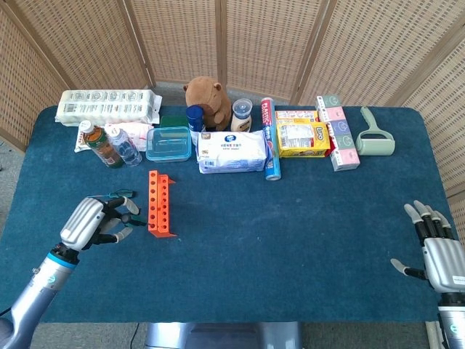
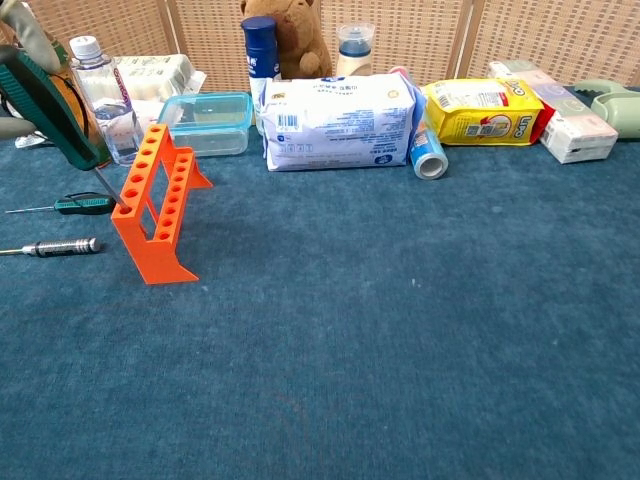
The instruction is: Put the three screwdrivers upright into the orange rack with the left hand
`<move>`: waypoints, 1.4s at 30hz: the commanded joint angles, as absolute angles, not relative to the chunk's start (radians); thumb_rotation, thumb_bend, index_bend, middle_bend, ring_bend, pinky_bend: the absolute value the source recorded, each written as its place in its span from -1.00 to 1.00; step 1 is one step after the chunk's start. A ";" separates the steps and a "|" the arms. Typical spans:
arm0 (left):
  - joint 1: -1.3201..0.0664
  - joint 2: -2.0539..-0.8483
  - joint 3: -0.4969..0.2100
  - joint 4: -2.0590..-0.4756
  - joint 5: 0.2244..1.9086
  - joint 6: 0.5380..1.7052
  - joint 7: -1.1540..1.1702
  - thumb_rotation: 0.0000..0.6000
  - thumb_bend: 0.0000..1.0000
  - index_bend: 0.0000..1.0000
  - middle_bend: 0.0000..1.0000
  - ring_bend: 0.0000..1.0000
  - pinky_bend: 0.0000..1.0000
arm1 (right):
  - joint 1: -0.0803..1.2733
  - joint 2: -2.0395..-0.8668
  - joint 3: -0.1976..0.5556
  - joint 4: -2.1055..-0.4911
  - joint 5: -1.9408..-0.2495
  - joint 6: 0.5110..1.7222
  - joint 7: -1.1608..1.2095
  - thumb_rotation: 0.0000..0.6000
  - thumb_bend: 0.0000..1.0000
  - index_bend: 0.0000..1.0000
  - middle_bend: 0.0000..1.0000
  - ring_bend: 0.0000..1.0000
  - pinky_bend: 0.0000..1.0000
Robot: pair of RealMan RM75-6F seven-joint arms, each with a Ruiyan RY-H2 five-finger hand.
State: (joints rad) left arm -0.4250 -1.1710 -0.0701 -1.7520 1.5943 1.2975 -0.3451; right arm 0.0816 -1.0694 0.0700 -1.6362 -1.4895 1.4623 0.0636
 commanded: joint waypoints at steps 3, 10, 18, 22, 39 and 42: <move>-0.427 -1.176 -0.067 -1.742 1.581 1.284 -0.331 1.00 -0.17 0.30 1.00 1.00 1.00 | 0.081 -1.068 0.070 -1.635 -1.489 1.462 0.067 1.00 -1.00 -1.00 -0.94 -1.00 -0.96; -0.435 -1.186 -0.066 -1.741 1.567 1.263 -0.319 1.00 -0.17 0.30 1.00 1.00 1.00 | 0.082 -1.067 0.070 -1.636 -1.489 1.460 0.071 1.00 -1.00 -1.00 -0.94 -1.00 -0.96; -0.442 -1.209 -0.076 -1.735 1.542 1.249 -0.292 1.00 -0.17 0.30 1.00 1.00 0.98 | 0.084 -1.066 0.071 -1.634 -1.485 1.456 0.073 1.00 -1.00 -1.00 -0.94 -1.00 -0.96; -0.448 -1.215 -0.077 -1.737 1.521 1.228 -0.269 1.00 -0.17 0.27 1.00 1.00 0.97 | 0.084 -1.065 0.071 -1.634 -1.485 1.455 0.076 1.00 -1.00 -1.00 -0.94 -1.00 -0.96; -0.464 -1.223 -0.087 -1.756 1.453 1.173 -0.199 1.00 -0.28 -0.41 0.85 1.00 0.95 | 0.085 -1.060 0.070 -1.635 -1.484 1.450 0.086 1.00 -1.00 -1.00 -0.94 -1.00 -0.96; -0.466 -1.227 -0.090 -1.759 1.447 1.170 -0.190 1.00 -0.30 -0.55 0.83 1.00 0.95 | 0.085 -1.056 0.068 -1.638 -1.483 1.444 0.085 1.00 -0.98 -1.00 -0.94 -0.99 -0.96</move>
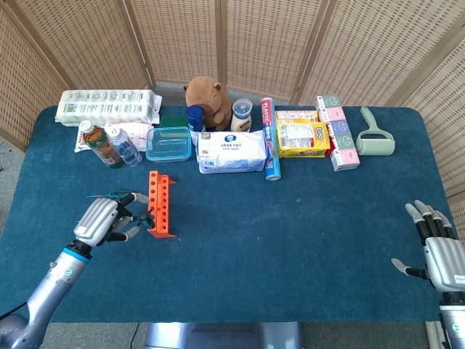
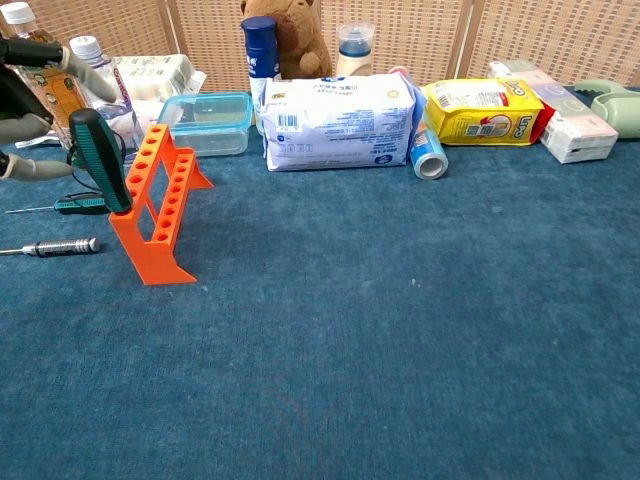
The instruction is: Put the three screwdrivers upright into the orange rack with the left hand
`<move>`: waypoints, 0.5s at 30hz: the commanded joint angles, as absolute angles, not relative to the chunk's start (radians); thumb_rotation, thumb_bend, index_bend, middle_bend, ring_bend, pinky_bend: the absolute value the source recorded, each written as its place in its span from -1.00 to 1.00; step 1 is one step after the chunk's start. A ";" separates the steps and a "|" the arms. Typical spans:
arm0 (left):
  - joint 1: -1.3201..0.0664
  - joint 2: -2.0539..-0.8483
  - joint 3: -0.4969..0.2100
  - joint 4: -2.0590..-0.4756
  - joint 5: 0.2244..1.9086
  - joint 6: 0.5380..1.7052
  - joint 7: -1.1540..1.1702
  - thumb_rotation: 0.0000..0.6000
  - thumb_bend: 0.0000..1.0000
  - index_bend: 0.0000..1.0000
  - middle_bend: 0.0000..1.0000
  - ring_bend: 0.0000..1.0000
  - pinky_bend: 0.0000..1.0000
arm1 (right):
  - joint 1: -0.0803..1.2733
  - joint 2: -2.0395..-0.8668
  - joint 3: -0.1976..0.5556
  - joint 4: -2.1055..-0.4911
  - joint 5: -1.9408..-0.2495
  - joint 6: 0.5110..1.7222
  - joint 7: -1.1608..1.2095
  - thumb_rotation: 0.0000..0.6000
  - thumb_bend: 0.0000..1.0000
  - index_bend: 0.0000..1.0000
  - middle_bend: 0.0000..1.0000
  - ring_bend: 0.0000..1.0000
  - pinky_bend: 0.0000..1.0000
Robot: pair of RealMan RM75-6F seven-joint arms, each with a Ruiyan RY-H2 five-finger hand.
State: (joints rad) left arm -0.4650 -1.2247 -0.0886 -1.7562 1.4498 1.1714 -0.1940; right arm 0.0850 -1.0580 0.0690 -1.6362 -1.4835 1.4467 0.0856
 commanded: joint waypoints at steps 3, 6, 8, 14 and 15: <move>-0.465 -1.228 -0.093 -1.762 1.451 1.177 -0.194 1.00 -0.31 -0.66 0.80 1.00 0.95 | 0.085 -1.055 0.068 -1.639 -1.482 1.444 0.086 1.00 -0.97 -1.00 -0.94 -0.99 -0.96; -0.457 -1.221 -0.097 -1.768 1.464 1.200 -0.211 1.00 -0.33 -0.78 0.75 1.00 0.95 | 0.085 -1.053 0.068 -1.640 -1.482 1.445 0.090 1.00 -0.97 -1.00 -0.94 -0.99 -0.96; -0.447 -1.206 -0.101 -1.773 1.472 1.223 -0.222 1.00 -0.34 -0.82 0.74 1.00 0.95 | 0.084 -1.053 0.068 -1.640 -1.483 1.446 0.092 1.00 -0.97 -1.00 -0.94 -0.99 -0.96; -0.422 -1.139 -0.114 -1.777 1.470 1.262 -0.251 1.00 -0.34 -0.83 0.72 1.00 0.95 | 0.085 -1.051 0.068 -1.642 -1.486 1.447 0.093 1.00 -0.97 -1.00 -0.94 -0.99 -0.96; -0.419 -1.130 -0.116 -1.773 1.467 1.264 -0.254 1.00 -0.34 -0.83 0.72 1.00 0.95 | 0.084 -1.051 0.068 -1.643 -1.487 1.448 0.093 1.00 -0.97 -1.00 -0.94 -0.99 -0.96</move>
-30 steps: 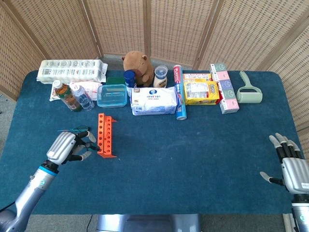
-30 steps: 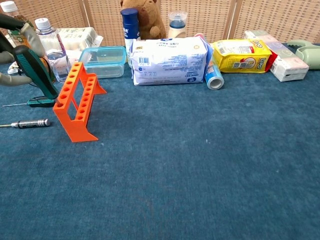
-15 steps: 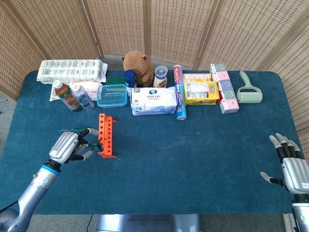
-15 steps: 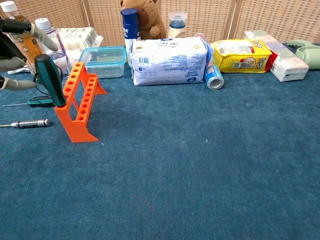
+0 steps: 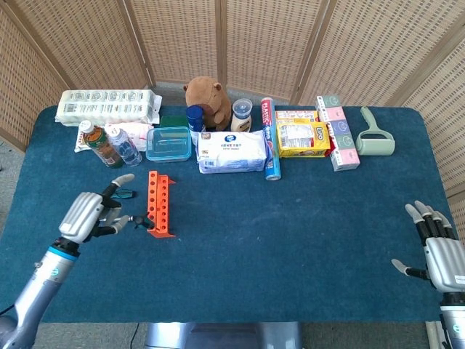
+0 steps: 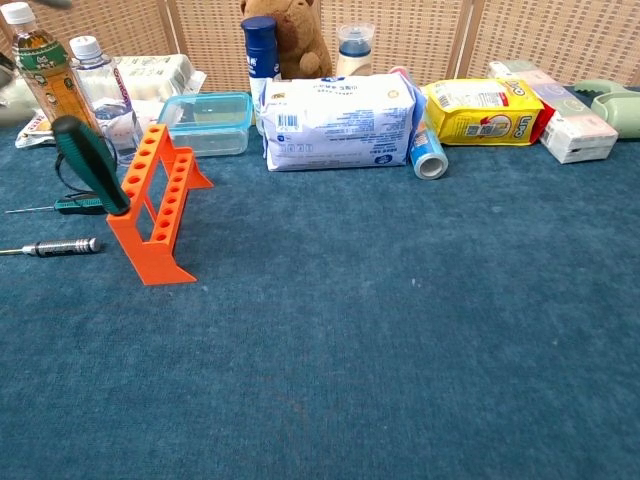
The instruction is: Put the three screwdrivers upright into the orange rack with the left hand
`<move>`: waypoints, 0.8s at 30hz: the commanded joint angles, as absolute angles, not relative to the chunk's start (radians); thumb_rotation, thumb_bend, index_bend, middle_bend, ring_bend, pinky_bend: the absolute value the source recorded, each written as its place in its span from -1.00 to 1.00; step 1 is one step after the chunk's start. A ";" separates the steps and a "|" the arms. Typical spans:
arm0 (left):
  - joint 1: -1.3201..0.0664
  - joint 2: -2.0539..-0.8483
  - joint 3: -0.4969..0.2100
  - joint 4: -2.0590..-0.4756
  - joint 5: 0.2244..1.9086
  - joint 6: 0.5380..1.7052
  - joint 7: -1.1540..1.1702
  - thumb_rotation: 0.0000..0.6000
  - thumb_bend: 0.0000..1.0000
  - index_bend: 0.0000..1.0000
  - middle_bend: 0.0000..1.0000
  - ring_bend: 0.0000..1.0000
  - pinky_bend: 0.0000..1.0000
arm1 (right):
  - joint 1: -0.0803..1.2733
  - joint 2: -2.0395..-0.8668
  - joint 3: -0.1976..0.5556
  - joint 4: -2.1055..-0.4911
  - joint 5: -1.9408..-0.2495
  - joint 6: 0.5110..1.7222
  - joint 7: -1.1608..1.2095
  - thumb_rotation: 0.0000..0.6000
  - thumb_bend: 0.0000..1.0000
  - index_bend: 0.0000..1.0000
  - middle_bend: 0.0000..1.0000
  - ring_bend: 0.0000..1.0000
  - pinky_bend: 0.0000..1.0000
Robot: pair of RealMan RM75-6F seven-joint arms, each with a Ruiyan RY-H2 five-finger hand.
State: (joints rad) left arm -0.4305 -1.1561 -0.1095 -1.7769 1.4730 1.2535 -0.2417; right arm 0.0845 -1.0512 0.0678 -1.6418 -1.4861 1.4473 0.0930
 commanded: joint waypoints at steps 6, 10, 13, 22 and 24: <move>-0.416 -1.112 -0.108 -1.705 1.412 1.218 -0.224 1.00 -0.34 -0.74 0.72 1.00 0.95 | 0.084 -1.051 0.066 -1.646 -1.489 1.448 0.088 1.00 -0.97 -1.00 -0.94 -0.99 -0.96; -0.424 -1.140 -0.089 -1.643 1.366 1.164 -0.140 1.00 -0.34 -0.42 0.72 1.00 0.95 | 0.085 -1.052 0.065 -1.647 -1.489 1.446 0.084 1.00 -0.97 -1.00 -0.94 -0.99 -0.96; -0.429 -1.199 -0.079 -1.585 1.310 1.127 -0.064 1.00 -0.34 -0.21 0.72 1.00 0.95 | 0.086 -1.053 0.065 -1.647 -1.486 1.442 0.082 1.00 -0.97 -1.00 -0.94 -0.99 -0.96; -0.435 -1.326 -0.092 -1.513 1.175 1.101 0.112 1.00 -0.32 -0.08 0.72 1.00 0.96 | 0.089 -1.054 0.067 -1.644 -1.478 1.434 0.083 1.00 -0.97 -1.00 -0.94 -0.99 -0.96; -0.440 -1.348 -0.098 -1.506 1.139 1.094 0.153 1.00 -0.32 -0.08 0.72 1.00 0.96 | 0.090 -1.054 0.067 -1.644 -1.479 1.434 0.085 1.00 -0.97 -1.00 -0.94 -0.99 -0.96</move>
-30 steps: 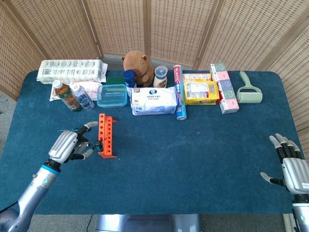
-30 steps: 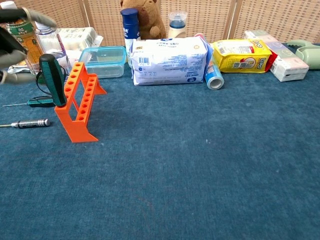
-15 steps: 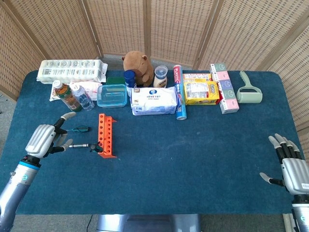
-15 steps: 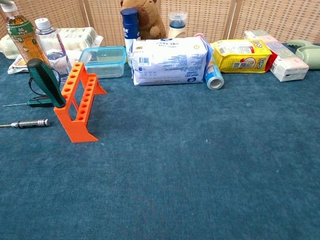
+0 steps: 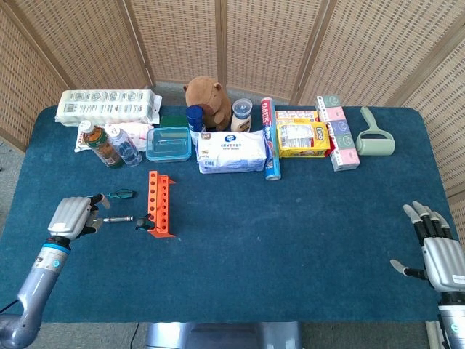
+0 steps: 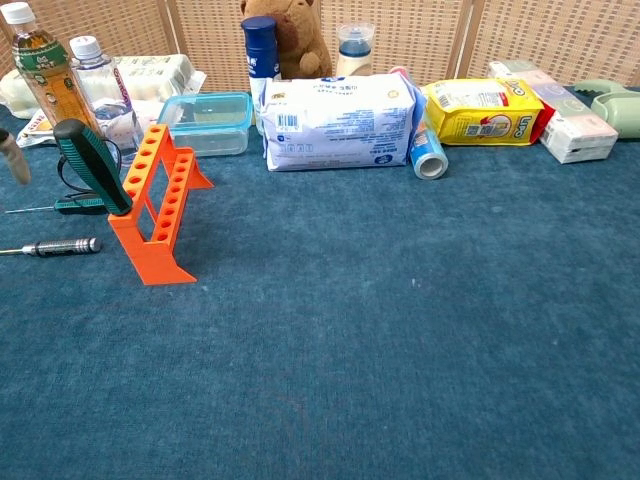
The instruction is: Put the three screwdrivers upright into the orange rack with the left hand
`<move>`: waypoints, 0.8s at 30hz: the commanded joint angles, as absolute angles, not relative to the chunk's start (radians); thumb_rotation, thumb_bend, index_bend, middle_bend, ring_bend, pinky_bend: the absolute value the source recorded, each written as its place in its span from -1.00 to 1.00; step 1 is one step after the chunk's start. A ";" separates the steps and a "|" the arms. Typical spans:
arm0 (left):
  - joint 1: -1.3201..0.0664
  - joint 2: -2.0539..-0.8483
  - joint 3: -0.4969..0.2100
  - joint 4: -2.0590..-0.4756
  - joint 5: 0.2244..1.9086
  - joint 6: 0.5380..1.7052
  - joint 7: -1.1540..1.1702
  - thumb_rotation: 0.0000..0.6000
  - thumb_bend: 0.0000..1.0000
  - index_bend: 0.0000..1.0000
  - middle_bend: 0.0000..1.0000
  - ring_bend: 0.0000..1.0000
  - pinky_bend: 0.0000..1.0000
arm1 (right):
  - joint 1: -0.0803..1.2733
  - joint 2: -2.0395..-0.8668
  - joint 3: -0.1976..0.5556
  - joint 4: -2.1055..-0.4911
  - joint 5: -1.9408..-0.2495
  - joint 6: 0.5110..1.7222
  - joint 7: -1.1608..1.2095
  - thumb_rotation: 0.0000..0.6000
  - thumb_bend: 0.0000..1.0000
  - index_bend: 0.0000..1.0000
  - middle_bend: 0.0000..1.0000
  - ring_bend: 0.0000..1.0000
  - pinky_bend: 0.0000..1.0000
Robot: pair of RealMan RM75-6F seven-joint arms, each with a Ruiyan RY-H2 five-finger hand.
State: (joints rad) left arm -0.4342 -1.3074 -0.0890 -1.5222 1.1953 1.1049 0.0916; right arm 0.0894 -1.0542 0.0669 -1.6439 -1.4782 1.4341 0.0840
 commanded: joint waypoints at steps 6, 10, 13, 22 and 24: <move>-0.452 -1.403 -0.111 -1.492 1.088 1.085 0.211 1.00 -0.33 -0.08 0.72 1.00 0.96 | 0.089 -1.051 0.065 -1.645 -1.484 1.435 0.092 1.00 -0.97 -1.00 -0.94 -0.99 -0.96; -0.463 -1.431 -0.124 -1.481 1.051 1.081 0.254 1.00 -0.33 -0.08 0.72 1.00 0.97 | 0.089 -1.049 0.067 -1.643 -1.482 1.436 0.099 1.00 -0.97 -1.00 -0.94 -0.99 -0.96; -0.471 -1.451 -0.128 -1.471 1.042 1.079 0.272 1.00 -0.33 -0.08 0.72 1.00 0.97 | 0.089 -1.048 0.066 -1.643 -1.483 1.436 0.103 1.00 -0.97 -1.00 -0.94 -0.99 -0.96; -0.481 -1.501 -0.127 -1.429 1.016 1.066 0.304 1.00 -0.35 -0.08 0.72 1.00 0.97 | 0.090 -1.045 0.066 -1.641 -1.483 1.435 0.114 1.00 -0.97 -1.00 -0.94 -0.99 -0.96; -0.481 -1.507 -0.129 -1.422 1.010 1.065 0.308 1.00 -0.35 -0.08 0.72 1.00 0.97 | 0.089 -1.045 0.066 -1.641 -1.484 1.435 0.116 1.00 -0.97 -1.00 -0.94 -0.99 -0.96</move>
State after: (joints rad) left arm -0.4808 -1.5047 -0.1282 -1.4237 1.0124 1.0660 0.3066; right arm 0.0895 -1.0448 0.0663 -1.6411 -1.4836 1.4350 0.1158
